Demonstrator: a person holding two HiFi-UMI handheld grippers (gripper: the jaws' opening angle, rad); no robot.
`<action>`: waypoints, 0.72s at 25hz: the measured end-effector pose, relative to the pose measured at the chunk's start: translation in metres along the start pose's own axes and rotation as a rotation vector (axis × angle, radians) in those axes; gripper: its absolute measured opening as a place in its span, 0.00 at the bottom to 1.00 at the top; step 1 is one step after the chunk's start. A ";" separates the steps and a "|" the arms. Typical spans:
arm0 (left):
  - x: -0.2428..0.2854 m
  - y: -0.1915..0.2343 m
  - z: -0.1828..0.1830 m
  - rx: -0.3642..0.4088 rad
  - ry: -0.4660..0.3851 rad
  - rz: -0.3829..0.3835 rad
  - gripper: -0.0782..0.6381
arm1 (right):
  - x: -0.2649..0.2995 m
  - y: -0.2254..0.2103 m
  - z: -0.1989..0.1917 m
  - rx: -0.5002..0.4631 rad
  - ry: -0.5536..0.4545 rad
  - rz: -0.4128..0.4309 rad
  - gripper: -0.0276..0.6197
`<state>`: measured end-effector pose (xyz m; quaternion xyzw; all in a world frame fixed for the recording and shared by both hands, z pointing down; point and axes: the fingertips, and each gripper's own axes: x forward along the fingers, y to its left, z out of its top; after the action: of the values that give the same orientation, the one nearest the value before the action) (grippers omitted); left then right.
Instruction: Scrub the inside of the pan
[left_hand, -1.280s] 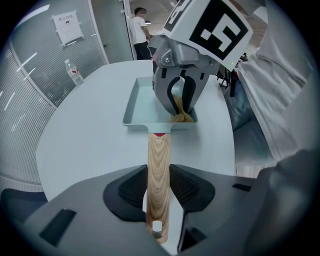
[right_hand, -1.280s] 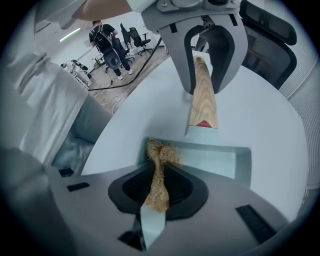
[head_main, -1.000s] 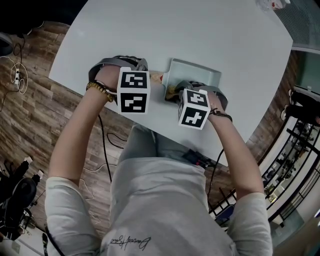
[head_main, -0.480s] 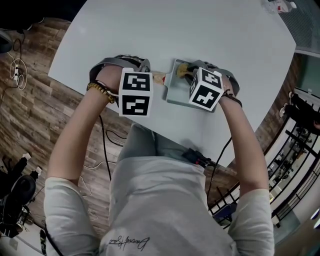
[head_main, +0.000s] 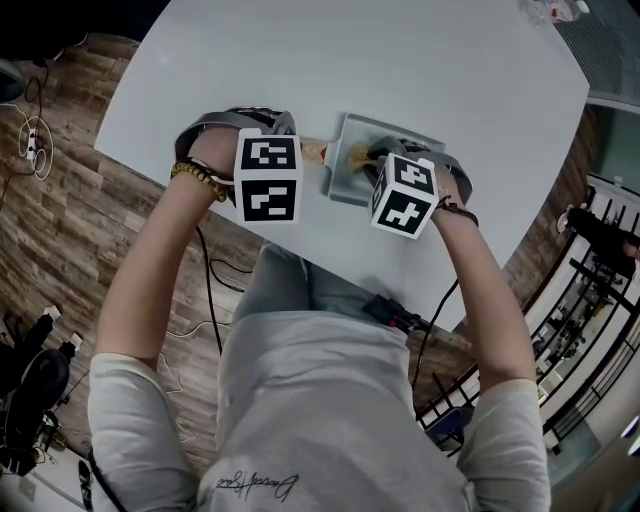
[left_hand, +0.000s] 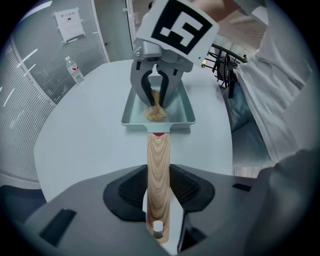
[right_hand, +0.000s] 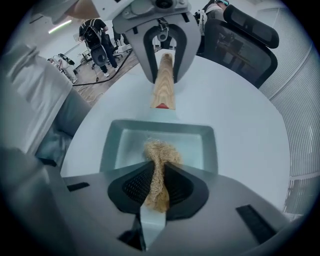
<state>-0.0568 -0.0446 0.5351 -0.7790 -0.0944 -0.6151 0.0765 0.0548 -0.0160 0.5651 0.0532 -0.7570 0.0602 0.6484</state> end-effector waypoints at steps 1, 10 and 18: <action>0.001 0.000 -0.001 -0.002 0.001 0.002 0.31 | 0.001 0.008 0.000 -0.002 -0.003 0.012 0.16; 0.004 0.005 -0.008 -0.009 0.026 -0.003 0.31 | 0.005 0.051 -0.002 -0.020 0.011 0.111 0.15; 0.004 0.000 -0.010 0.028 0.035 -0.016 0.31 | 0.004 0.038 -0.003 -0.013 -0.025 0.042 0.16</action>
<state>-0.0651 -0.0471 0.5412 -0.7662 -0.1081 -0.6279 0.0841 0.0508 0.0217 0.5689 0.0337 -0.7666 0.0682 0.6376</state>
